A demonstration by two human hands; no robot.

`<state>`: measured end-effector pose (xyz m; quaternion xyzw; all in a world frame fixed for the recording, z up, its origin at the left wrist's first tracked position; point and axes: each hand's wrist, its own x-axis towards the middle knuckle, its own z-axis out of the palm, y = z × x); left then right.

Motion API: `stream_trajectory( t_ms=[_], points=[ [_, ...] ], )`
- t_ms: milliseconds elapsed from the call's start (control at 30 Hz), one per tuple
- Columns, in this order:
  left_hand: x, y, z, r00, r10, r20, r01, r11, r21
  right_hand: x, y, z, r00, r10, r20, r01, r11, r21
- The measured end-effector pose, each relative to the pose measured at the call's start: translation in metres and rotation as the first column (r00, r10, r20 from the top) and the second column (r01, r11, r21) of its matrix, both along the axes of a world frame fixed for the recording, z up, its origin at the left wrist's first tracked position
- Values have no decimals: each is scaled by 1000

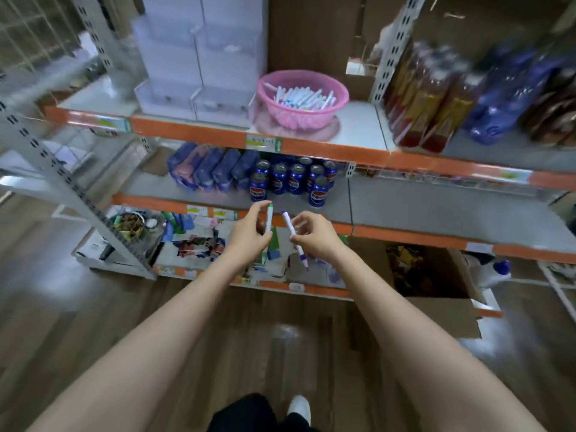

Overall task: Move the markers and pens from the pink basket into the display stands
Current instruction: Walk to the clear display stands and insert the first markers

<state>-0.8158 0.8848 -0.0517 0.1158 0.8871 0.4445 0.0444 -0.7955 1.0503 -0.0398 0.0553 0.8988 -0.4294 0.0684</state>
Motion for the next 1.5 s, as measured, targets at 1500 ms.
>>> stream_trajectory(
  t_ms=[1500],
  points=[
    [-422, -185, 116, 961, 81, -265, -44, 989, 141, -416, -198, 104, 926, -84, -367, 31, 989, -146]
  ],
)
